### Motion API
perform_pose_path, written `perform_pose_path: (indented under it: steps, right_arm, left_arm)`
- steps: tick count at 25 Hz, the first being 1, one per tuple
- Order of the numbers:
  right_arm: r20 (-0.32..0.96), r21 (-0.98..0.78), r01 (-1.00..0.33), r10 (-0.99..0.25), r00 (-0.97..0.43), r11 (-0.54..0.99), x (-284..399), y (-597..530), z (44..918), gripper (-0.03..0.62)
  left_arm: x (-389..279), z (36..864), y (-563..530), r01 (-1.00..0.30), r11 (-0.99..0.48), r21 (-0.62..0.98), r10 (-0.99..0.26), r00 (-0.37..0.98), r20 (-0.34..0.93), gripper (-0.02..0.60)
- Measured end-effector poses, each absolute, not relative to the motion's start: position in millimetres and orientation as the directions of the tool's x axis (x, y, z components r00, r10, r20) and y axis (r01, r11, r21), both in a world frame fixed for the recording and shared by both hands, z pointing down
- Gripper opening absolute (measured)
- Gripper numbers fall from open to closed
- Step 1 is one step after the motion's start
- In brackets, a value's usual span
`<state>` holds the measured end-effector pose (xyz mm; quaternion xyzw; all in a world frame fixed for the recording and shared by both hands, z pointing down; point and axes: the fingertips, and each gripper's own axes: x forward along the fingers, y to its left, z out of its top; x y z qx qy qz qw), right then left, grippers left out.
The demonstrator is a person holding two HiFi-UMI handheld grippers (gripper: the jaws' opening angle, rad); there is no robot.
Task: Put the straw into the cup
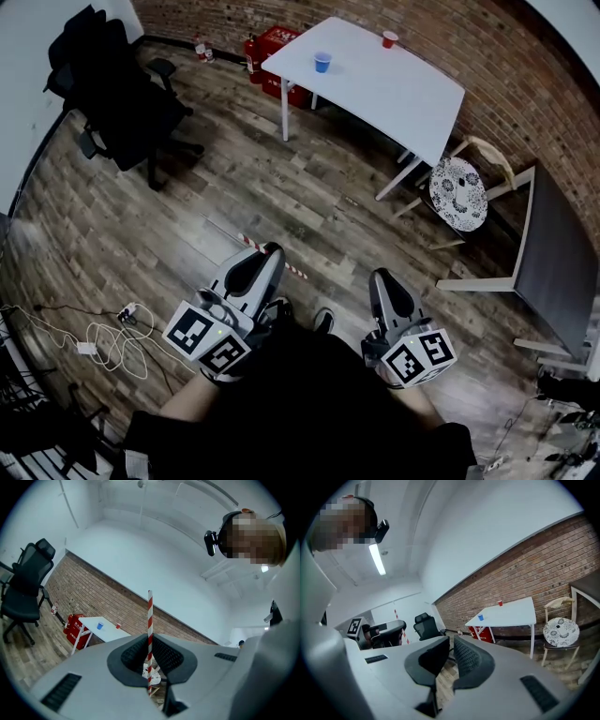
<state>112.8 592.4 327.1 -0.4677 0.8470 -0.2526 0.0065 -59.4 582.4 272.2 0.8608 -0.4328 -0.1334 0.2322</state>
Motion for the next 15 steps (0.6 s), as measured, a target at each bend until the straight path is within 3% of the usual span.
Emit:
perform_pose_path:
  steps: [15]
  right_arm:
    - [0.314, -0.404, -0.822, -0.783, -0.537, 0.402, 51.8, 569.8, 348.4, 0.051]
  left_arm:
    - [-118.1, 310.3, 551.8, -0.632, -0.511, 0.582, -0.781, 0.624, -0.008, 0.038]
